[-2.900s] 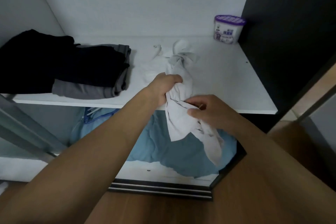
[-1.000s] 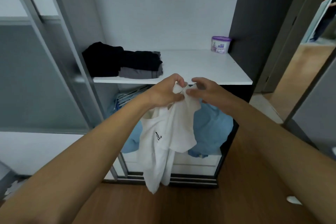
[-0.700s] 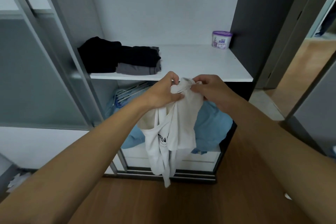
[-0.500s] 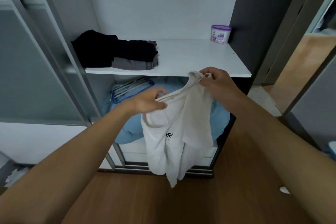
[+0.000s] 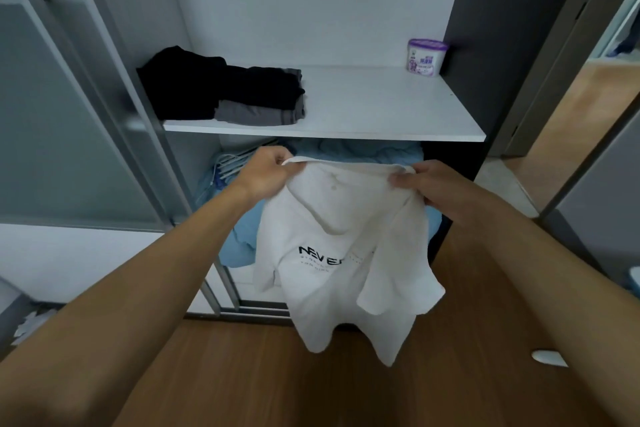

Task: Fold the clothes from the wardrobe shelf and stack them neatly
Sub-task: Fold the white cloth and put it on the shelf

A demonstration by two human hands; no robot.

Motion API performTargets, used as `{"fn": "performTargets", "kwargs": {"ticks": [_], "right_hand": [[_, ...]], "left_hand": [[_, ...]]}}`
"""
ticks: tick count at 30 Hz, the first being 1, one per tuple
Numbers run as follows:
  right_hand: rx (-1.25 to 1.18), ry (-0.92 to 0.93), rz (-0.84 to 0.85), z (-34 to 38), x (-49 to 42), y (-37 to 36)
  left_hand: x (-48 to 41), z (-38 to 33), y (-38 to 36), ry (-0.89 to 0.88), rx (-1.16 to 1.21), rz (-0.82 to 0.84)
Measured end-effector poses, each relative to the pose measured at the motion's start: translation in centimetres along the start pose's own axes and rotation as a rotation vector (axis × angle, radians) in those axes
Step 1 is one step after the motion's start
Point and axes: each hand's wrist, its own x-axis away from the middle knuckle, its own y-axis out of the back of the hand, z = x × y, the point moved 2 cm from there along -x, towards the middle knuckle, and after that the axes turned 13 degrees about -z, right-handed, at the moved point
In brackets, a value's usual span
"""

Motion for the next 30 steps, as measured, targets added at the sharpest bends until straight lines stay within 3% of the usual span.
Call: {"fn": "performTargets", "kwargs": {"ticks": [3, 8, 10, 13, 16, 18, 21, 23, 27, 30], "right_hand": [[0.076, 0.144, -0.146, 0.1, 0.2, 0.1], [0.149, 0.408, -0.197, 0.5, 1.6, -1.9], [0.241, 0.471, -0.201, 0.3, 1.6, -3.1], [0.498, 0.469, -0.056, -1.5, 1.2, -4.4], [0.744, 0.378, 0.049, -3.8, 0.6, -5.1], [0.599, 0.337, -0.058, -4.3, 0.5, -5.1], [0.038, 0.135, -0.135, -3.5, 0.8, -5.1], [-0.186, 0.026, -0.133, -3.3, 1.0, -5.5], [-0.274, 0.006, -0.136, -3.2, 1.7, -6.7], [-0.14, 0.122, -0.188, -3.4, 2.3, -6.8]], "left_hand": [[0.0, 1.5, 1.1, -0.027, -0.022, 0.007], [-0.1, 3.7, 2.3, -0.056, -0.226, 0.069], [0.0, 4.3, 2.5, -0.067, -0.29, -0.051], [0.4, 4.3, 2.9, -0.13, -0.356, -0.299], [0.9, 4.2, 3.1, -0.186, -0.366, -0.347], [1.2, 4.8, 3.1, -0.155, -0.364, -0.309], [1.5, 6.5, 3.1, 0.003, -0.264, -0.265], [1.7, 7.3, 3.1, 0.119, -0.155, -0.26], [2.3, 7.9, 2.4, 0.247, -0.037, -0.293], [2.9, 8.0, 1.9, 0.312, 0.028, -0.362]]}}
